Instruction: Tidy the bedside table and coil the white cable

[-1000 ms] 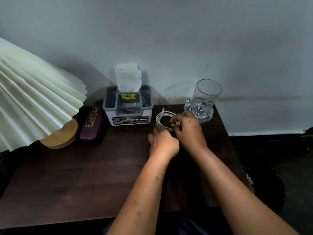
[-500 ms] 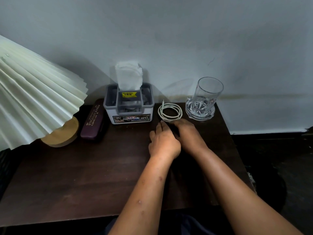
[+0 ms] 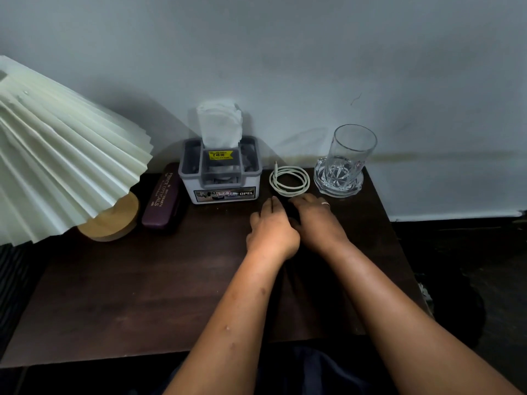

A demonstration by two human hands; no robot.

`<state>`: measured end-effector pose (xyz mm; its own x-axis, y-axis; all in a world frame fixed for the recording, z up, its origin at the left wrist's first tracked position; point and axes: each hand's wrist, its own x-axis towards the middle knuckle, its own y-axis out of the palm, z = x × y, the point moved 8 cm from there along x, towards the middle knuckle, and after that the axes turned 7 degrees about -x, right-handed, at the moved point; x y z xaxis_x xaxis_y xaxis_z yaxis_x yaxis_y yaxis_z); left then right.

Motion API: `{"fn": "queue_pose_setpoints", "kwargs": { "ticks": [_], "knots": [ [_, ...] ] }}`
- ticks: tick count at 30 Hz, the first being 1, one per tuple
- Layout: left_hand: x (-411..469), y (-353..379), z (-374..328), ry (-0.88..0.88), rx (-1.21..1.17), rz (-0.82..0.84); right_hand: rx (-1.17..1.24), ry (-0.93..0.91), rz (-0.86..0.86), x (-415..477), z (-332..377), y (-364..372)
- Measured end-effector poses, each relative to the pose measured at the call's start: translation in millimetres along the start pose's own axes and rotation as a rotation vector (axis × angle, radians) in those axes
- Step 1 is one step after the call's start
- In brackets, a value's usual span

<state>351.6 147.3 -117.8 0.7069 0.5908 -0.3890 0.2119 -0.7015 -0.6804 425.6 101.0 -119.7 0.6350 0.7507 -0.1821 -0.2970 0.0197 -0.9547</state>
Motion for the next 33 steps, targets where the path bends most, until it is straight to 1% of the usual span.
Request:
{"fn": "queue_pose_setpoints", "kwargs": {
  "ticks": [7,11,15,20,24,27,29,32,33],
  "knots": [
    [-13.5,-17.2,20.9,0.001,0.092,-0.024,-0.079,-0.017,0.006,-19.2,11.3,0.5],
    [-36.4,-21.0,27.3,-0.017,0.128,-0.039,-0.102,-0.035,0.004,-39.3,20.1,4.0],
    [-62.0,-20.7,31.9,0.001,0.186,-0.057,-0.15,-0.064,0.021,-65.0,28.8,12.8],
    [-94.0,-24.8,52.6,-0.009,0.228,-0.104,-0.16,-0.072,0.038,-99.6,38.5,22.5],
    [-119.4,-24.7,73.7,-0.006,0.229,-0.171,-0.169,-0.067,0.044,-124.7,48.1,32.3],
    [-139.1,-20.2,84.7,0.012,0.225,-0.206,-0.159,-0.072,0.006,-146.7,54.4,39.4],
    [-156.1,-16.5,89.7,0.012,0.229,-0.209,-0.155,-0.072,-0.015,-164.3,57.5,43.0],
    [-187.4,-12.1,96.2,0.021,0.184,-0.251,-0.133,-0.059,0.006,-198.0,64.9,47.6],
    [-200.4,-11.3,99.1,0.033,0.181,-0.282,-0.117,-0.068,-0.012,-211.8,66.9,49.1]
  ]
}}
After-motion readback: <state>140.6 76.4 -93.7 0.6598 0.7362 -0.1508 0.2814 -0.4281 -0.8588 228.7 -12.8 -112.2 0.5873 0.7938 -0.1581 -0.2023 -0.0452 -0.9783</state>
